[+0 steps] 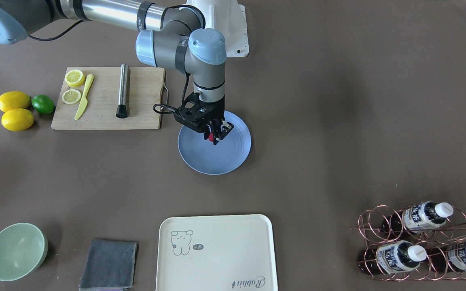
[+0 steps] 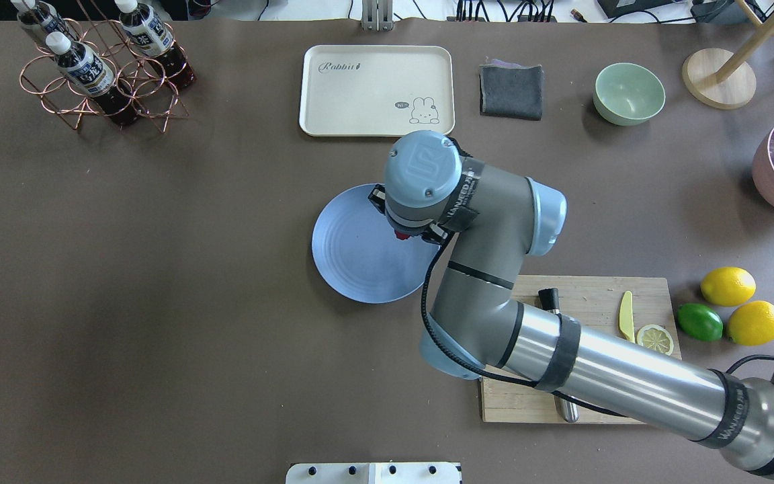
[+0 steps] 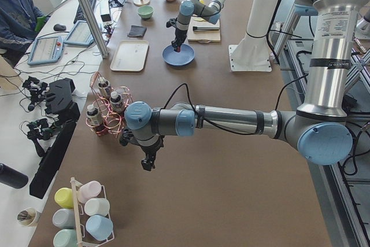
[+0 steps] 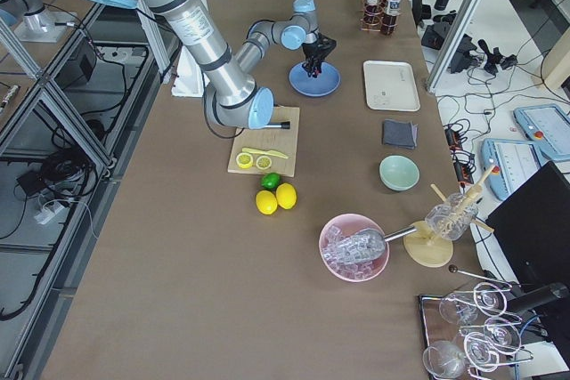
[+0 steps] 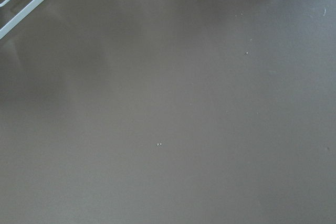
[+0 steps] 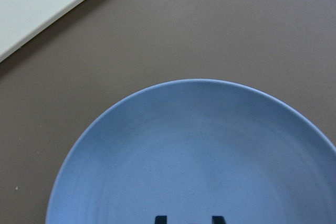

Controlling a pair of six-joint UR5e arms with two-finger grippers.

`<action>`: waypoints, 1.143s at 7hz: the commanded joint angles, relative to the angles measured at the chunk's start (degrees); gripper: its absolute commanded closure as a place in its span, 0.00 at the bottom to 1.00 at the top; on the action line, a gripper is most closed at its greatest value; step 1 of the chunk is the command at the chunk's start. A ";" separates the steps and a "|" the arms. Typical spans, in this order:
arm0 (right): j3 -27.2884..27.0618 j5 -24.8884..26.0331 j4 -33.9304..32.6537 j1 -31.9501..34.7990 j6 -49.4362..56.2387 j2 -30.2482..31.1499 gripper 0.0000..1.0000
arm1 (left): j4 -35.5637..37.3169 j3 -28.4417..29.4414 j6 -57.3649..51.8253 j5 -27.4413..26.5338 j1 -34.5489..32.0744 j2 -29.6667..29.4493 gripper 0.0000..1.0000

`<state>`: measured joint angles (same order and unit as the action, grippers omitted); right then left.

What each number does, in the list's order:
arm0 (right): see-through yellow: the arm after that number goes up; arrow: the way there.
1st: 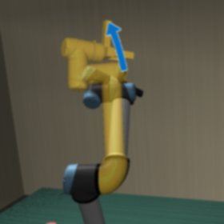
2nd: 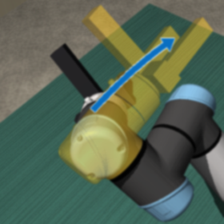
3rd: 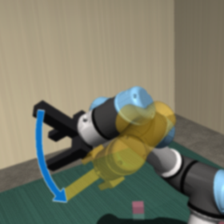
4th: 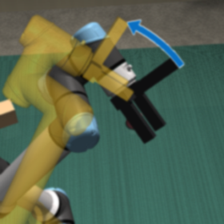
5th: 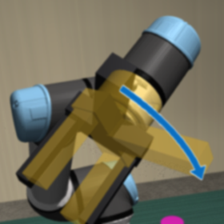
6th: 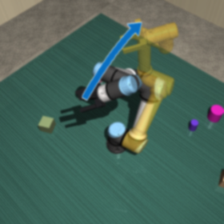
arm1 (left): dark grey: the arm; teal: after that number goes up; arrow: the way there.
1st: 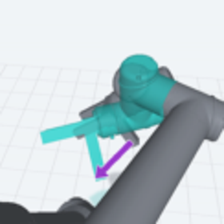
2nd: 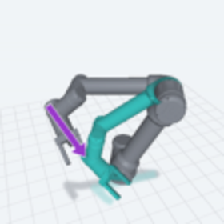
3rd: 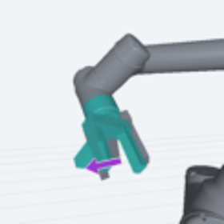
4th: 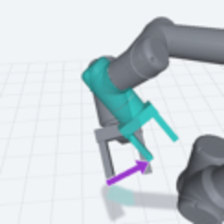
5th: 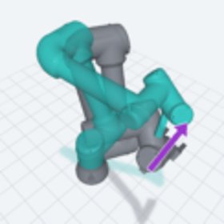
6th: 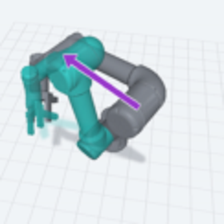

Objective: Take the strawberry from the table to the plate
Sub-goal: 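Carry the strawberry with the right gripper over the blue plate, then open the right gripper to release the strawberry onto the plate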

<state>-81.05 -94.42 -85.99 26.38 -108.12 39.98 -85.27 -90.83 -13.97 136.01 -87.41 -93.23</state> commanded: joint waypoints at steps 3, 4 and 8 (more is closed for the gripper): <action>2.92 1.17 1.44 -0.89 3.52 -0.25 1.00 | 0.02 -0.14 0.00 0.04 -0.04 0.95 0.01; 2.92 1.09 1.26 -0.89 4.05 -0.34 1.00 | 0.02 -0.14 0.00 0.04 -0.04 0.95 0.01; 2.83 2.23 1.00 -0.72 4.32 -0.16 0.00 | -0.07 0.04 0.00 0.04 0.04 1.12 0.01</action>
<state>-78.06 -92.55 -84.84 25.45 -103.97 39.79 -85.31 -90.89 -13.97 136.05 -87.44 -92.18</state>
